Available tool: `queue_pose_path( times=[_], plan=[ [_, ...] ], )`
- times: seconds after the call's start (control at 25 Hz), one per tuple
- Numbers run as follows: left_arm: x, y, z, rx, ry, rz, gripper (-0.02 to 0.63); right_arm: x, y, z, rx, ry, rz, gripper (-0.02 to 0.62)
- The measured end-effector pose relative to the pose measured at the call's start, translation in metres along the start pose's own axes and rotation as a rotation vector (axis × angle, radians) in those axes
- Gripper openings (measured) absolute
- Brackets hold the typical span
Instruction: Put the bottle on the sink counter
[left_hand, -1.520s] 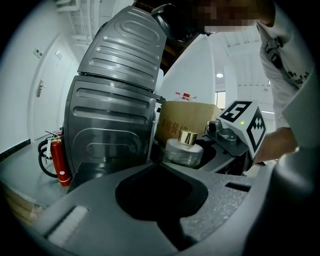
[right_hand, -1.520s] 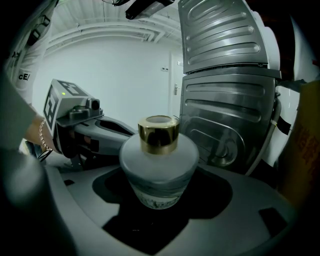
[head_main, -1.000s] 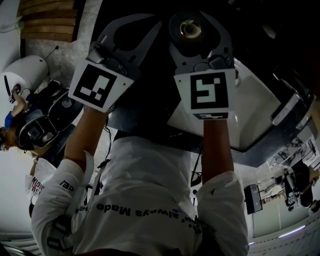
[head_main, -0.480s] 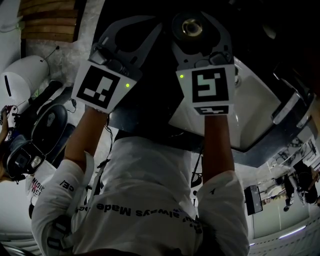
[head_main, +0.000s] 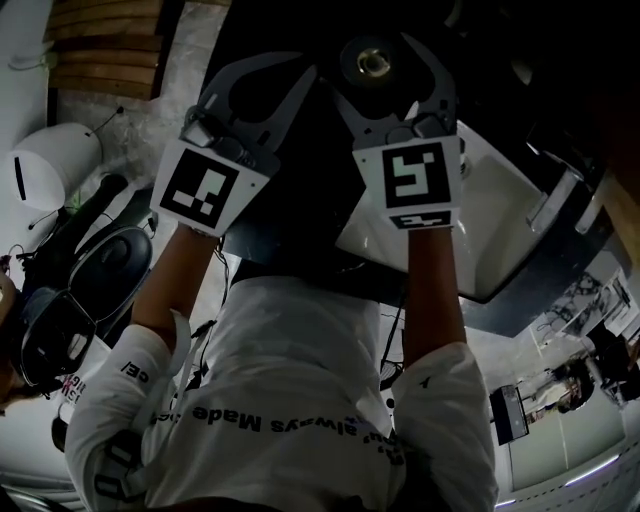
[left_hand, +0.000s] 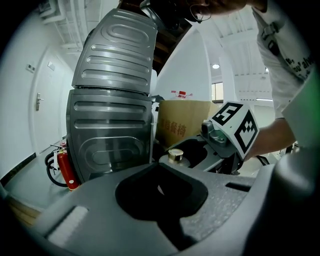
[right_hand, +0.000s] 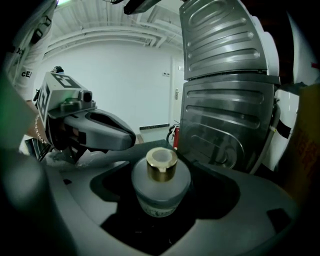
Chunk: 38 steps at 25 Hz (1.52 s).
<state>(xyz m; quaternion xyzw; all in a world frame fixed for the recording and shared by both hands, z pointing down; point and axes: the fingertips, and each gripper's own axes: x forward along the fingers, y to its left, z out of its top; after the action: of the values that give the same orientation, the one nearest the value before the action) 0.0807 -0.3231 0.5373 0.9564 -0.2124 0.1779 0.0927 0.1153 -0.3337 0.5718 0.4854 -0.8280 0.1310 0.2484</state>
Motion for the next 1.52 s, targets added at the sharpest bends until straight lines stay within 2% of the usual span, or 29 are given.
queue_pose_path(
  times=[0.2, 0.36, 0.48, 0.68, 0.8, 0.92, 1.24, 1.52],
  plan=[
    [-0.027, -0.056, 0.039, 0.013, -0.065, 0.015, 0.003, -0.084, 0.000, 0.027, -0.055, -0.092, -0.049, 0.364],
    [-0.059, -0.112, 0.062, 0.024, -0.138, 0.014, 0.003, -0.161, 0.019, 0.033, -0.097, -0.116, -0.037, 0.356],
    [-0.085, -0.139, 0.077, 0.032, -0.185, 0.013, 0.003, -0.201, 0.039, 0.044, -0.100, -0.164, -0.029, 0.296],
    [-0.121, -0.171, 0.105, 0.015, -0.224, -0.013, 0.003, -0.251, 0.063, 0.071, -0.021, -0.233, -0.023, 0.175],
    [-0.139, -0.193, 0.124, 0.026, -0.256, -0.026, 0.003, -0.282, 0.077, 0.086, -0.014, -0.274, -0.019, 0.112],
    [-0.157, -0.213, 0.144, 0.054, -0.294, -0.039, 0.003, -0.313, 0.092, 0.105, -0.026, -0.320, -0.025, 0.075],
    [-0.203, -0.268, 0.177, 0.073, -0.352, -0.100, 0.003, -0.377, 0.141, 0.133, -0.060, -0.363, -0.021, 0.035],
    [-0.231, -0.307, 0.185, 0.080, -0.384, -0.114, 0.003, -0.419, 0.174, 0.139, -0.061, -0.415, -0.017, 0.031]
  ],
)
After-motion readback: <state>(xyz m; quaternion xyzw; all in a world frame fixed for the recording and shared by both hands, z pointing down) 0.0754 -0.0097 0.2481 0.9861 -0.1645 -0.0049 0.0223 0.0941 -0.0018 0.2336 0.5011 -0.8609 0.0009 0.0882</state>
